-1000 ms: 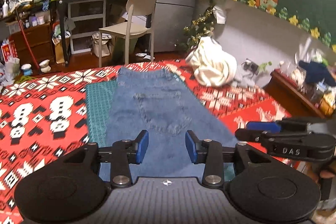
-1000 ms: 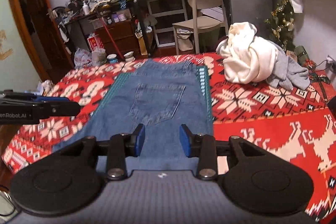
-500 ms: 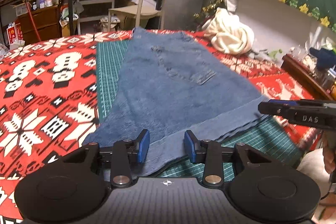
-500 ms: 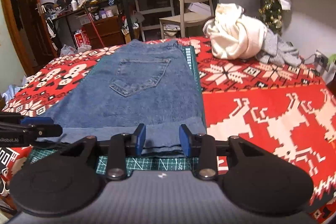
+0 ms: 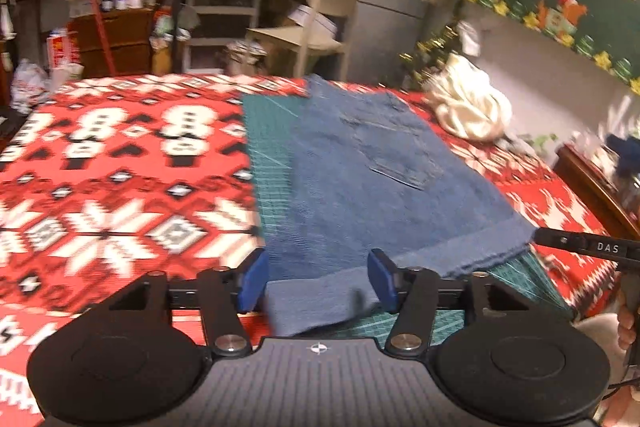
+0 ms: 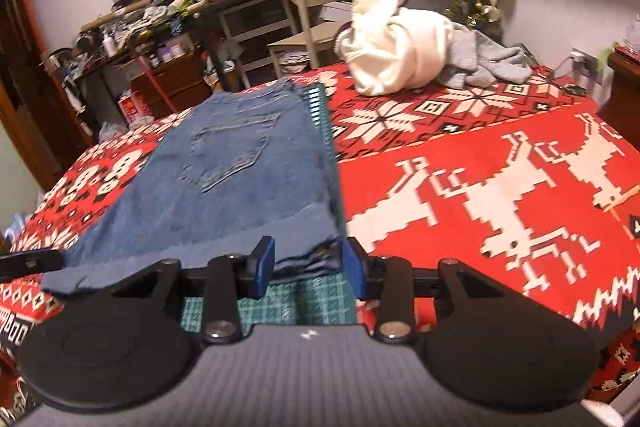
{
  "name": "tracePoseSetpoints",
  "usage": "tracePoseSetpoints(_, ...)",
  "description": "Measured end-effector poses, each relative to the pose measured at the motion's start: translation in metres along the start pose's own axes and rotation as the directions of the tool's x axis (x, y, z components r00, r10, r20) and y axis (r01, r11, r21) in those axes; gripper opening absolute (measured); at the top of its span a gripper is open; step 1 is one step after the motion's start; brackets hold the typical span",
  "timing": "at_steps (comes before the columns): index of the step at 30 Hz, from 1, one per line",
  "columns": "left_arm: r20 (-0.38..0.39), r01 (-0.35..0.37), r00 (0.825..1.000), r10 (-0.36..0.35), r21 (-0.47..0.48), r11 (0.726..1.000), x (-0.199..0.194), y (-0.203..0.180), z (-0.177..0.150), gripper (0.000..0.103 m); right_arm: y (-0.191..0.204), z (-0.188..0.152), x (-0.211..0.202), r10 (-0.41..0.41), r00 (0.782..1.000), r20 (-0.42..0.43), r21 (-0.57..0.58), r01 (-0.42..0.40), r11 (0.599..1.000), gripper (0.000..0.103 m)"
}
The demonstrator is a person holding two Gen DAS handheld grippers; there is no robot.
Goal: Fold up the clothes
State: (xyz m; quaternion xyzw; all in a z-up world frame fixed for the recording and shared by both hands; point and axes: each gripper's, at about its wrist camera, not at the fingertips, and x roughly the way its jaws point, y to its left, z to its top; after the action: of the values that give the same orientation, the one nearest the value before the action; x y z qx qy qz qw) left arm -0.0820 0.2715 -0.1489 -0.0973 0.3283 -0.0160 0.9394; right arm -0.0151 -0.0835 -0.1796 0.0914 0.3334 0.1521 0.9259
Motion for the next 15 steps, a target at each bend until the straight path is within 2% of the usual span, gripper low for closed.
tracePoseSetpoints(3, -0.015, -0.021, 1.000, 0.020, -0.062, 0.998, -0.003, 0.019, 0.000, 0.056, -0.007, 0.005, 0.012, 0.031, 0.999, -0.025, 0.033, -0.030, 0.999, 0.041)
tracePoseSetpoints(6, -0.043, 0.024, 0.999, -0.032, -0.170, 0.985, 0.001, 0.037, -0.003, 0.056, -0.014, 0.008, 0.025, 0.080, 0.996, -0.051, 0.099, -0.074, 0.992, 0.042)
tracePoseSetpoints(11, -0.092, 0.029, 0.994, -0.054, -0.259, 0.965, 0.020, 0.050, -0.007, 0.056, -0.018, 0.013, 0.039, 0.090, 0.993, -0.070, 0.144, -0.079, 0.986, 0.043)
tracePoseSetpoints(14, -0.082, 0.054, 0.993, -0.083, -0.313, 0.948, 0.027, 0.054, -0.007, 0.051, -0.015, 0.015, 0.045, 0.074, 0.993, -0.091, 0.114, -0.064, 0.991, 0.043)
tracePoseSetpoints(15, -0.088, 0.056, 0.992, -0.088, -0.314, 0.948, 0.029, 0.053, -0.006, 0.047, -0.013, 0.016, 0.046, 0.068, 0.993, -0.096, 0.098, -0.059, 0.993, 0.043)
